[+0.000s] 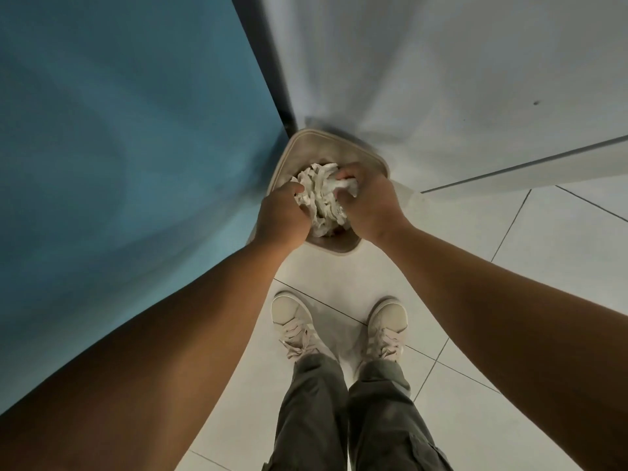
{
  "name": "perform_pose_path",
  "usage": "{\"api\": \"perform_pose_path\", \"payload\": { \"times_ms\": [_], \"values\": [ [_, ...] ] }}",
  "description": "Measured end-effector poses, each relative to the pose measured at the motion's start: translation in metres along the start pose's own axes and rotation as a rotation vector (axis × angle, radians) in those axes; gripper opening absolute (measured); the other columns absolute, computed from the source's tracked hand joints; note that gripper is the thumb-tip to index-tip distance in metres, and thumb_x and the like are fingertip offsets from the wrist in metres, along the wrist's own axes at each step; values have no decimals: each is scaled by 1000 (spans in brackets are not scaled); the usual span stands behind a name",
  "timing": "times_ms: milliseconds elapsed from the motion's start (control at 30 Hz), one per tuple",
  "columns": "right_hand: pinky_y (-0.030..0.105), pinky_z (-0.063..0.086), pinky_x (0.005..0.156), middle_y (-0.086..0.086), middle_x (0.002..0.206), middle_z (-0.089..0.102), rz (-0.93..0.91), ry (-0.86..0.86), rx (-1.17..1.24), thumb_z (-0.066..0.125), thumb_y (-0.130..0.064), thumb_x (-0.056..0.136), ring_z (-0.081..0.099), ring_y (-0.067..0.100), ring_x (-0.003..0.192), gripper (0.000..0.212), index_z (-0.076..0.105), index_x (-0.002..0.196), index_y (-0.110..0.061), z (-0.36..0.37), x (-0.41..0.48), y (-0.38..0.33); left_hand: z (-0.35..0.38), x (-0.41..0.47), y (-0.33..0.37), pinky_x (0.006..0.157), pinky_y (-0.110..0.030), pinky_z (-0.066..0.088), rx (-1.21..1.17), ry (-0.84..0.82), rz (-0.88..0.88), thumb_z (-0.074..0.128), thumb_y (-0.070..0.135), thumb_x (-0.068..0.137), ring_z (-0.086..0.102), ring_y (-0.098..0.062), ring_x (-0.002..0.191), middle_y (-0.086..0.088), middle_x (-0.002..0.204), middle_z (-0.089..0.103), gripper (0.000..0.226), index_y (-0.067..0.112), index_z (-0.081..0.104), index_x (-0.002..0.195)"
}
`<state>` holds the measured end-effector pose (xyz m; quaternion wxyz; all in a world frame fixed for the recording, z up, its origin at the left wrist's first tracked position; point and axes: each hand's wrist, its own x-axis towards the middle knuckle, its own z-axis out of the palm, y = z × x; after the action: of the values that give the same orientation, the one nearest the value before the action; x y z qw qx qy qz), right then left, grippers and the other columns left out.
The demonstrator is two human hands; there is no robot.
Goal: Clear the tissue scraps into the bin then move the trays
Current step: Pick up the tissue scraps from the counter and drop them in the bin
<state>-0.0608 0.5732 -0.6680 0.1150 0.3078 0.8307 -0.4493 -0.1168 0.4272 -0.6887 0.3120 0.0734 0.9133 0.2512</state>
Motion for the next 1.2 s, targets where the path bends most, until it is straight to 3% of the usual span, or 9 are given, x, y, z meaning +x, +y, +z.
{"api": "perform_pose_path", "payload": {
  "times_ms": [167, 333, 500, 700, 900, 1067, 1200],
  "values": [
    [36, 49, 92, 9, 130, 58, -103, -78, -299, 62, -21, 91, 56, 30, 116, 49, 46, 137, -21, 15, 20, 2, -4, -12, -6, 91, -25, 45, -38, 24, 28, 60, 15, 92, 60, -25, 117, -6, 130, 63, 39, 17, 59, 131],
    [34, 47, 86, 5, 131, 56, -66, -41, -364, 60, -23, 89, 54, 28, 118, 46, 51, 134, -24, 1, 3, 0, -15, -29, 3, 89, -27, 48, -66, 38, 5, 59, 20, 93, 62, -24, 112, -5, 127, 65, 36, 20, 60, 129],
    [35, 48, 93, 6, 131, 56, -57, -37, -328, 58, -25, 85, 54, 28, 117, 47, 52, 132, -23, -36, -52, -31, -52, -72, 39, 93, -36, 52, -112, 55, 33, 58, 28, 95, 63, -24, 109, -5, 123, 66, 33, 18, 62, 125],
    [37, 45, 98, 6, 131, 56, -185, -29, -304, 60, -21, 84, 51, 27, 120, 45, 54, 129, -18, -111, -133, -105, -130, -152, 112, 97, -31, 45, -40, 120, 131, 56, 32, 96, 59, -24, 115, -5, 128, 63, 37, 18, 58, 131],
    [32, 38, 105, 3, 133, 56, -354, 32, -300, 59, -20, 87, 47, 23, 126, 46, 53, 132, -17, -195, -202, -195, -220, -241, 184, 87, -20, 40, -20, 207, 233, 55, 31, 96, 60, -18, 108, 1, 120, 65, 32, 29, 57, 128],
    [22, 29, 104, 1, 141, 50, -503, 53, -271, 61, -19, 91, 43, 19, 130, 54, 44, 142, -20, -247, -252, -260, -288, -308, 219, 95, -14, 31, -56, 378, 274, 56, 33, 97, 50, -12, 124, 3, 132, 57, 38, 27, 55, 134],
    [18, 27, 103, -1, 140, 50, -672, 37, -254, 59, -21, 92, 43, 14, 130, 47, 49, 138, -19, -269, -277, -315, -339, -357, 227, 104, -23, 38, -84, 530, 348, 52, 36, 97, 46, -6, 125, 8, 134, 54, 38, 26, 53, 134]
  ]
}}
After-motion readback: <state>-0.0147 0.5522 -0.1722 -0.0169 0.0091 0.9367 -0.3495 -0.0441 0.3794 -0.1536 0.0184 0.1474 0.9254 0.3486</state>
